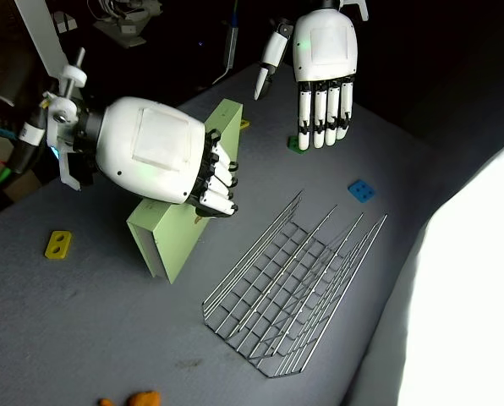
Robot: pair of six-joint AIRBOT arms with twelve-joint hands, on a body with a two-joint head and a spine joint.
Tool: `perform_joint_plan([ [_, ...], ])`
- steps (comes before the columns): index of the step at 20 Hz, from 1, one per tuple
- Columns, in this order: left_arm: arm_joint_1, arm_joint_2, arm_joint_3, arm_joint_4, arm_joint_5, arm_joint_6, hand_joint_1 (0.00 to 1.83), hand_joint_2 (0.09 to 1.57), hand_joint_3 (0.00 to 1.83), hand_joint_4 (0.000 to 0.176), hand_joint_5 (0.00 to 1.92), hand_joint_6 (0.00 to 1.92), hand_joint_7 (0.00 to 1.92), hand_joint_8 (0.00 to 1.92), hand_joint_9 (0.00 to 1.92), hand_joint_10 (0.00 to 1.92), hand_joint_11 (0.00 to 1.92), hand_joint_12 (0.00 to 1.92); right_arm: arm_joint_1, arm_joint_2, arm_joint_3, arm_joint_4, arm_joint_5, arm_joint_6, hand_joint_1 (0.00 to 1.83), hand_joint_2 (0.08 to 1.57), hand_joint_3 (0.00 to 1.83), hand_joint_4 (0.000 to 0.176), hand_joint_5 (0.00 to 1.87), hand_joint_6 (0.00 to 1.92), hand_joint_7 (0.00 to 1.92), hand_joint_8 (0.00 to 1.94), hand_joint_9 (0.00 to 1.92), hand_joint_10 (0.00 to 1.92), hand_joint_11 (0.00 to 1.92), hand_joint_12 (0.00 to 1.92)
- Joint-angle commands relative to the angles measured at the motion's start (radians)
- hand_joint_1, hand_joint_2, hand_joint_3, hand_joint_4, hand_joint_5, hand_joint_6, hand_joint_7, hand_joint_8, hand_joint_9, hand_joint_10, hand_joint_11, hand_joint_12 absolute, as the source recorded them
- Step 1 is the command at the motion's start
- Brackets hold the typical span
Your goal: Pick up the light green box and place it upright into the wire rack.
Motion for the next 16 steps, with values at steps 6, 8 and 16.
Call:
perform_joint_plan([
  [6, -0.01, -0.003, 0.005, 0.009, 0.066, 0.003, 0.0, 1.16, 0.0, 0.05, 0.14, 0.01, 0.23, 0.01, 0.2, 0.01, 0.0, 0.88, 0.096, 0.028, -0.019, -0.023, 0.018, -0.009, 1.24, 1.15, 0.01, 0.0, 1.02, 0.83, 0.81, 1.44, 0.63, 1.43, 0.37, 1.72],
  [8, -0.01, -0.003, 0.005, 0.009, 0.066, 0.003, 0.0, 1.16, 0.0, 0.046, 0.11, 0.01, 0.17, 0.0, 0.14, 0.01, 0.0, 0.56, 0.111, 0.032, -0.019, -0.024, 0.02, -0.022, 1.33, 1.19, 0.0, 0.0, 0.94, 0.9, 0.8, 1.41, 0.64, 1.55, 0.36, 1.79],
  [16, -0.01, -0.005, 0.01, 0.009, 0.066, 0.003, 0.0, 1.16, 0.0, 0.039, 0.15, 0.0, 0.15, 0.0, 0.13, 0.0, 0.0, 0.48, 0.132, 0.035, -0.001, -0.321, 0.053, 0.196, 1.35, 1.18, 0.0, 0.0, 0.94, 0.91, 0.84, 1.32, 0.67, 1.52, 0.3, 1.75],
])
